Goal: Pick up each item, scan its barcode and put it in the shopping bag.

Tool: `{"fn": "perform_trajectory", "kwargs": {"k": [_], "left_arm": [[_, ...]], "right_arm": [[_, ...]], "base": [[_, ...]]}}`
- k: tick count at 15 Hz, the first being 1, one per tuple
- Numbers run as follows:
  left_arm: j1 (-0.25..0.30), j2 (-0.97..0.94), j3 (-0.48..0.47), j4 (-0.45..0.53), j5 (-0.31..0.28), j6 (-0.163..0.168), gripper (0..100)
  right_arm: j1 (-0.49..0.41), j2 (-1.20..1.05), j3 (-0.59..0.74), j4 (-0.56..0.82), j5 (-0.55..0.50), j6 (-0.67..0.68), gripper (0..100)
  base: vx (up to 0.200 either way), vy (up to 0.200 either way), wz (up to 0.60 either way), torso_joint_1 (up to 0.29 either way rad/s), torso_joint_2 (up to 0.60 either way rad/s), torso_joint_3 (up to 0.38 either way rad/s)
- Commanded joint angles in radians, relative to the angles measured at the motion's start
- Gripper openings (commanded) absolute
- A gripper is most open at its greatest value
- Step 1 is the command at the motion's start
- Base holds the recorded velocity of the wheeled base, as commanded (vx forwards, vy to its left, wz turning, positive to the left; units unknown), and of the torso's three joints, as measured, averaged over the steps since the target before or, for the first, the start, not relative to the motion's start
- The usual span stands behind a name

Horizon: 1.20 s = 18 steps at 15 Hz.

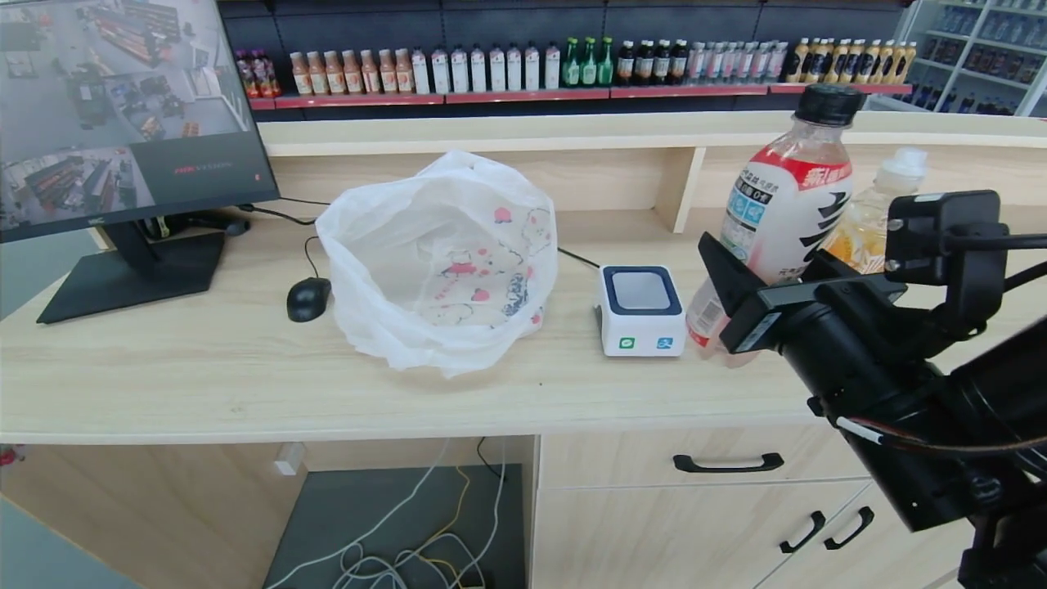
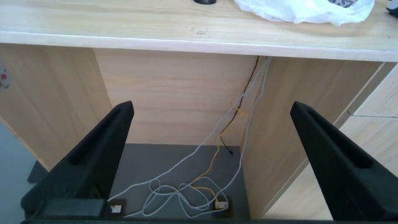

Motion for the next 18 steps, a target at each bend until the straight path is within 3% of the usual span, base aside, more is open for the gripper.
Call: {"fn": "perform_trajectory", "kwargs": {"k": [1, 5, 14, 18], "left_arm": [[-0.001, 0.000, 0.000, 0.000, 0.001, 0.000, 100], [0.001, 0.000, 0.000, 0.000, -0.001, 0.000, 100], [0.001, 0.000, 0.000, 0.000, 0.001, 0.000, 100], [-0.001, 0.000, 0.000, 0.000, -0.001, 0.000, 100]], "right_arm": [[-0.010, 0.023, -0.037, -0.003, 0.000, -0.032, 0], [-0.059, 0.114, -0.133, -0.003, 0.029, -0.085, 0], [-0.221, 0.218, -0.240, -0.003, 0.325, -0.185, 0], [-0.249, 0.281, -0.415, -0.003, 0.430, -0.217, 0]], "base": [[0.000, 0.000, 0.00, 0.000, 0.00, 0.000], [0.000, 0.000, 0.00, 0.000, 0.00, 0.000], [0.000, 0.000, 0.00, 0.000, 0.00, 0.000], [0.000, 0.000, 0.00, 0.000, 0.00, 0.000]]}}
